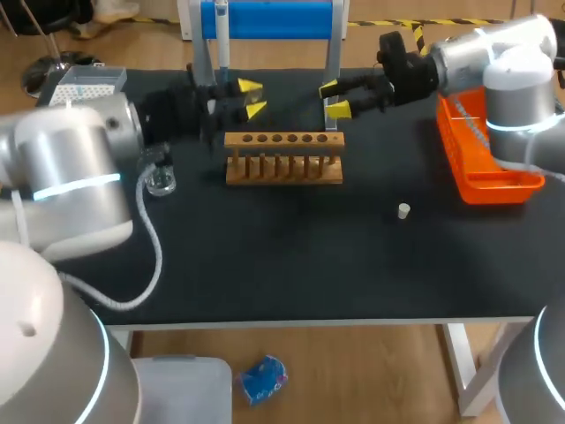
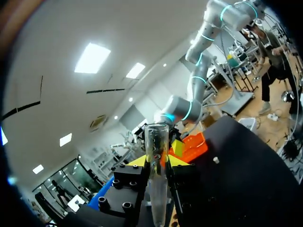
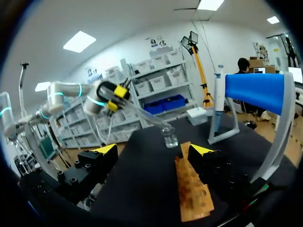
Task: Invert the test tube, pick up the pipette, mount the tip to pipette, aspirate from beaker and dispense into the tube, eject the tip, return the pipette, and cap with the stopper.
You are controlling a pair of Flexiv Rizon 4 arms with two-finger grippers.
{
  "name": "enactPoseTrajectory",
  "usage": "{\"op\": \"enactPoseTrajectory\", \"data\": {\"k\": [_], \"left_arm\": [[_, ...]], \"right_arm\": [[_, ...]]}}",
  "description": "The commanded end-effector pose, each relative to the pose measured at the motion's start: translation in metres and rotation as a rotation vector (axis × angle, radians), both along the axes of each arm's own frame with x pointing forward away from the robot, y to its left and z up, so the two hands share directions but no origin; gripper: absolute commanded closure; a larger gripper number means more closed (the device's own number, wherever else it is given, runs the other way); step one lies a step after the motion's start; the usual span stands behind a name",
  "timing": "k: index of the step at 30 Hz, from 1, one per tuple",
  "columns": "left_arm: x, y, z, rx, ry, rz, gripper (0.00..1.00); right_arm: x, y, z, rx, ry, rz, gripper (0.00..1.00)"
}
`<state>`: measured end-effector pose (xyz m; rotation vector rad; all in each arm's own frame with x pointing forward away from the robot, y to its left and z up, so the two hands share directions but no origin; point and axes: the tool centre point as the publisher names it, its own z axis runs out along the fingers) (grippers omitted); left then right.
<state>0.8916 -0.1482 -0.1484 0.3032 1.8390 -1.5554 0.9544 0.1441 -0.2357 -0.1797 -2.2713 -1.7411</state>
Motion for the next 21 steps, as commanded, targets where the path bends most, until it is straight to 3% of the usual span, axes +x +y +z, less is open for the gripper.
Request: {"op": "enactPoseTrajectory", "data": {"k": [1,3,5,6,9,11,21], "left_arm": [[0.022,-0.013,0.016,0.107,0.198,-0.077,1.0],[0.025,-0.018,0.013,0.053,0.267,-0.089,1.0],[0.026,-0.023,0.009,0.063,0.335,-0.086,1.0],[0.026,-0.025,0.006,0.034,0.38,-0.103,1.0],[0.022,-0.039,-0.003,-0.093,0.571,-0.195,1.0],[0.023,-0.043,-0.006,-0.133,0.603,-0.216,1.0],[0.023,-0.043,-0.006,-0.133,0.603,-0.216,1.0]], "right_arm": [[-0.009,-0.011,-0.003,-0.278,-0.219,-0.079,0.0],[-0.008,-0.016,-0.013,-0.359,-0.28,-0.073,0.0],[-0.009,-0.02,-0.02,-0.424,-0.343,-0.061,0.0],[-0.01,-0.022,-0.026,-0.477,-0.381,-0.049,0.0],[-0.01,-0.026,-0.035,-0.521,-0.43,-0.022,0.0],[-0.01,-0.026,-0.035,-0.521,-0.43,-0.022,0.0],[-0.01,-0.026,-0.035,-0.521,-0.43,-0.022,0.0]]}}
